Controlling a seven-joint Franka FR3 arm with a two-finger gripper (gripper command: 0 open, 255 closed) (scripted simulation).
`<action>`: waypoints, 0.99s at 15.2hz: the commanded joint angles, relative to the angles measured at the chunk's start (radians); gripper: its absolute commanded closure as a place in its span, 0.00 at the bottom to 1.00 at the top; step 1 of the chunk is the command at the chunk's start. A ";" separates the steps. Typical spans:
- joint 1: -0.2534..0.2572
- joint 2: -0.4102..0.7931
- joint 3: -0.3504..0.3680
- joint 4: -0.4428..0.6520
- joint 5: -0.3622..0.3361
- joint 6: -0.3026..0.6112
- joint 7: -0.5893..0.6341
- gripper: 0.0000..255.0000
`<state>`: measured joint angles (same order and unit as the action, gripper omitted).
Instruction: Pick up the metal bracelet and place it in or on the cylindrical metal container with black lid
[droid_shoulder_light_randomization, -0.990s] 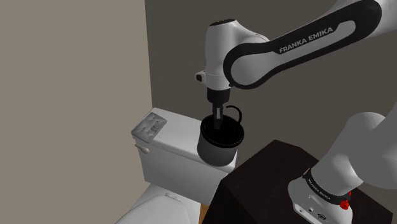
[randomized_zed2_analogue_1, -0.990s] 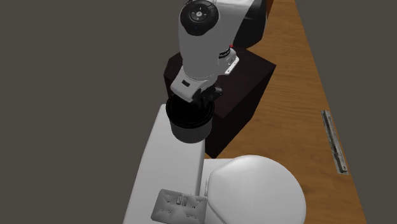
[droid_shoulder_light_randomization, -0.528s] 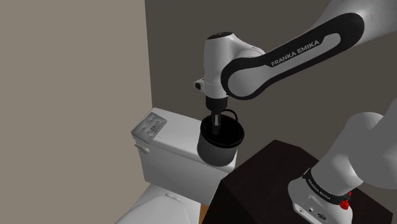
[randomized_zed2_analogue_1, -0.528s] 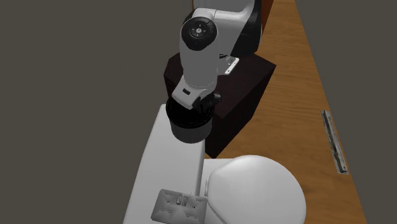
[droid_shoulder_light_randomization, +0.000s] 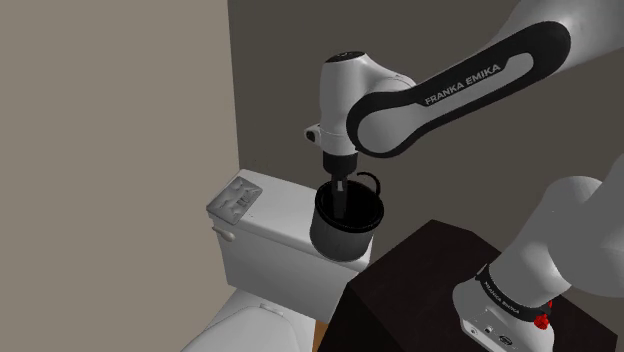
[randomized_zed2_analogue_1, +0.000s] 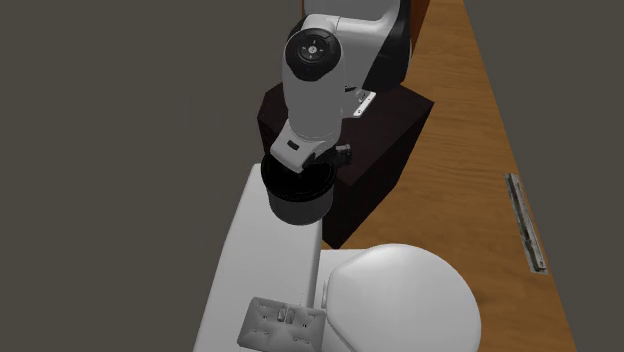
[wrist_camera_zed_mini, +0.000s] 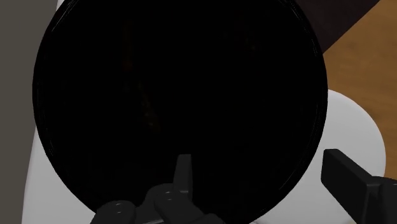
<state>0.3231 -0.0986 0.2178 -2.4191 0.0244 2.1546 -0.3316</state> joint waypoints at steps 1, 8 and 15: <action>0.000 0.000 0.000 0.000 0.000 0.000 0.000 0.00; 0.000 -0.051 -0.004 0.085 0.009 -0.135 -0.008 0.00; 0.000 -0.051 -0.004 0.085 0.009 -0.135 -0.008 0.00</action>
